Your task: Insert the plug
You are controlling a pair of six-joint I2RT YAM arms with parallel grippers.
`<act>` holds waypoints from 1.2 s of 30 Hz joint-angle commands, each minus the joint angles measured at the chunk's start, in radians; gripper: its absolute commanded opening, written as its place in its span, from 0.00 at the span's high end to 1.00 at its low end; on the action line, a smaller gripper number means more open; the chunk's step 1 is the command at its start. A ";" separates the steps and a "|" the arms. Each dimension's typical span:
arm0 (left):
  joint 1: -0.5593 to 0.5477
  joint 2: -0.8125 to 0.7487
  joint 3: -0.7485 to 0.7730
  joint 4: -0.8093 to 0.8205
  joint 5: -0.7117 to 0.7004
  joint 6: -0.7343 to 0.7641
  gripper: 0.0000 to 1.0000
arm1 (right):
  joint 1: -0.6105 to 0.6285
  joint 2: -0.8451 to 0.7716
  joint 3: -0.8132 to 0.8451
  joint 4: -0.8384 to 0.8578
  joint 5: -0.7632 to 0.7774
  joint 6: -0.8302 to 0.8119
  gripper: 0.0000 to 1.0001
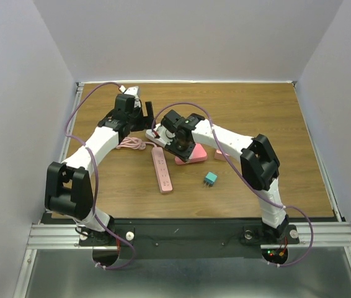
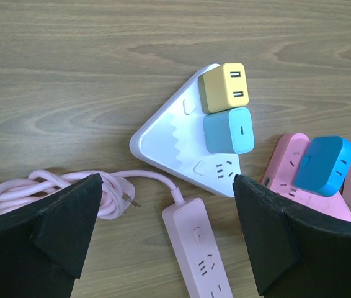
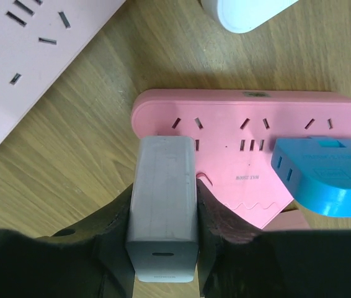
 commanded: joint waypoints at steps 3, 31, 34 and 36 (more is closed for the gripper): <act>0.020 -0.053 0.008 0.013 0.056 -0.025 0.01 | -0.014 0.028 0.013 -0.016 0.105 0.025 1.00; 0.053 -0.045 0.003 0.025 0.074 -0.016 0.01 | -0.025 -0.104 -0.032 -0.014 0.044 0.042 1.00; 0.053 -0.037 0.002 0.028 0.080 -0.019 0.01 | -0.025 -0.111 -0.015 -0.022 0.026 0.042 1.00; 0.053 -0.034 0.002 0.028 0.082 -0.021 0.01 | -0.025 -0.114 -0.015 -0.025 0.021 0.042 1.00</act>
